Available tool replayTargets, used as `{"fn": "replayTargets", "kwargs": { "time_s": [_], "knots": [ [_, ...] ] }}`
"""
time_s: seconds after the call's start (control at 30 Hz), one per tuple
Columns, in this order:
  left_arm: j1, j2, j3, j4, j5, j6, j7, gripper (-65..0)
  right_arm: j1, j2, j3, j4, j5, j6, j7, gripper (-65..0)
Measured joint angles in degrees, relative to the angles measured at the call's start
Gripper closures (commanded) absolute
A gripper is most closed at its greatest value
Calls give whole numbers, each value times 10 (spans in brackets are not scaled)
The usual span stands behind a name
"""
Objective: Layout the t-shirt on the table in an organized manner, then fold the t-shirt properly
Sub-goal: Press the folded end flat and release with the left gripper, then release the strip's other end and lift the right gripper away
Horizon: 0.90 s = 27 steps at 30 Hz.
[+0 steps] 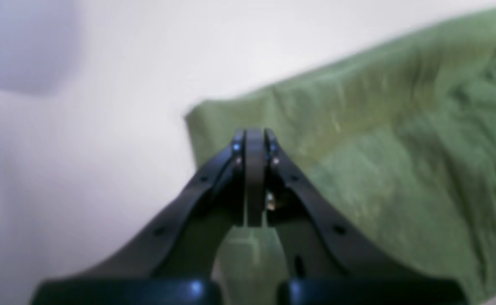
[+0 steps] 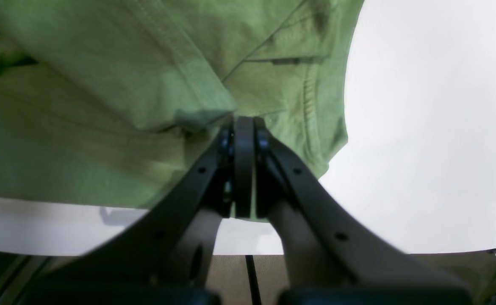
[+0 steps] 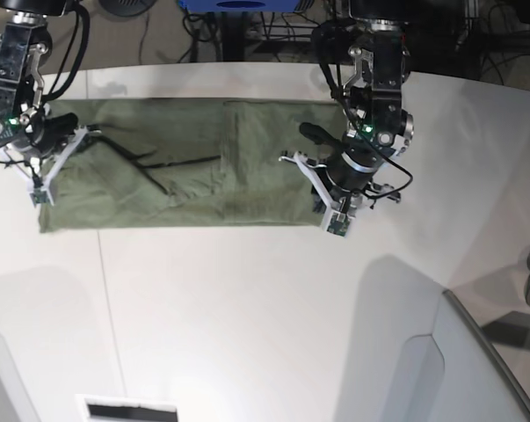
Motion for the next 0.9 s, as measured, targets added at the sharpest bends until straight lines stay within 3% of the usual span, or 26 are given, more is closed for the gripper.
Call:
{"fn": "replayTargets", "kwargs": {
  "time_s": [0.17, 0.27, 0.37, 0.43, 0.5, 0.57, 0.67, 0.77, 0.8, 0.9],
  "knots": [
    [43, -19, 3, -40, -1, -5, 7, 0, 2, 0, 5, 0, 0, 0, 0, 0],
    [39, -28, -5, -87, -7, -4, -52, 0, 8, -1, 6, 1, 1, 0, -1, 0],
    [43, -33, -14, -75, -5, -5, -58, 0, 27, -28, 34, 5, 3, 2, -4, 0],
    [54, -31, -37, -40, -15, -4, -45, 0, 47, -54, 81, 9, 5, 2, -37, -2],
    [58, -39, -65, 1, -63, -4, -30, 0, 72, -64, 127, 9, 2, 19, -91, -11],
    [55, -56, -96, 40, -119, -4, -4, 0, 101, -57, 167, 8, 23, 81, -137, -92],
    [53, -90, -137, 78, -174, -4, 29, 0, 131, -49, 230, 9, 90, 174, -211, -312],
    [72, -114, -190, 87, -192, -1, 32, 0, 145, -13, 268, -16, 144, 169, -264, -519],
    [79, -119, -205, 87, -191, 0, 38, 0, 148, 3, 275, -38, 174, 167, -266, -551],
    [94, -125, -242, 83, -194, -6, 38, 0, 163, 45, 299, -135, 264, 167, -257, -557]
  ]
}}
